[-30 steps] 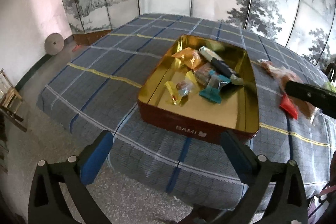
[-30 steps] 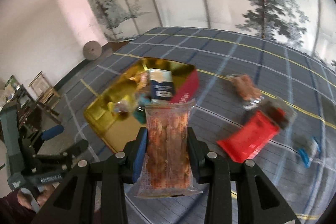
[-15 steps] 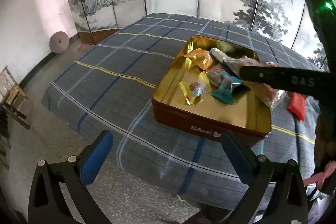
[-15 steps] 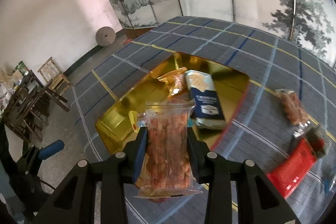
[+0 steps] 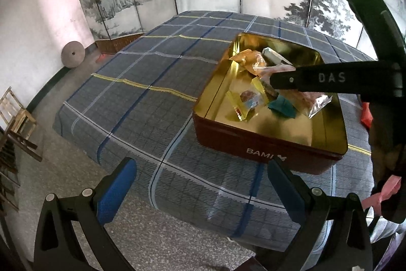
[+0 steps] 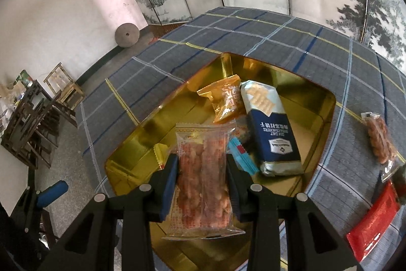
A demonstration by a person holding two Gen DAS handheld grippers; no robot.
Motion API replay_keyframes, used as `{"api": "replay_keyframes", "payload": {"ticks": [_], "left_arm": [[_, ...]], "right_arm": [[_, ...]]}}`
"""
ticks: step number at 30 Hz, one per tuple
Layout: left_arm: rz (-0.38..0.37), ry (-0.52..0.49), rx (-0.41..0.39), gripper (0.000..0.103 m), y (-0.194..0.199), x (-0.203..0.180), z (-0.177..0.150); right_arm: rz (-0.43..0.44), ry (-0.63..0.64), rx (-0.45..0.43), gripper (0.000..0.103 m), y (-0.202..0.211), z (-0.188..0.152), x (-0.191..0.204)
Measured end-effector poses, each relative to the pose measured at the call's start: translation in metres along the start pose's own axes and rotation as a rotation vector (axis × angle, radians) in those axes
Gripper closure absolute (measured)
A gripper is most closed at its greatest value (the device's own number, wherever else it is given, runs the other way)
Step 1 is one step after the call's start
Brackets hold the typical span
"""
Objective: Organize snacks
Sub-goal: 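Lower the orange snack bag into the tin and open the right gripper, then reach the left gripper to the red wrapped bar and grasp it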
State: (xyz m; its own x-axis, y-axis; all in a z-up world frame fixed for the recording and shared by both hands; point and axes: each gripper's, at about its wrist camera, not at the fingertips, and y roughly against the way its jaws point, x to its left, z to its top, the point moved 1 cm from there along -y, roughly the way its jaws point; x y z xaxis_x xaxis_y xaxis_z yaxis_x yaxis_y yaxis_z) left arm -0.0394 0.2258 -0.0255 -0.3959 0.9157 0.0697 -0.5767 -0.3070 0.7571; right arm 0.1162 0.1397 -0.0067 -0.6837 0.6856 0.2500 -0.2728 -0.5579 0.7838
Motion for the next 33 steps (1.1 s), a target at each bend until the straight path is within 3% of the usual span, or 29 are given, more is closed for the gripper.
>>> {"api": "replay_keyframes", "payload": {"ticks": [33], "left_arm": [[-0.02, 0.047, 0.053, 0.001, -0.018, 0.017, -0.006]], "right_arm": [[0.014, 0.017, 0.01, 0.066, -0.023, 0.004, 0.018]]}}
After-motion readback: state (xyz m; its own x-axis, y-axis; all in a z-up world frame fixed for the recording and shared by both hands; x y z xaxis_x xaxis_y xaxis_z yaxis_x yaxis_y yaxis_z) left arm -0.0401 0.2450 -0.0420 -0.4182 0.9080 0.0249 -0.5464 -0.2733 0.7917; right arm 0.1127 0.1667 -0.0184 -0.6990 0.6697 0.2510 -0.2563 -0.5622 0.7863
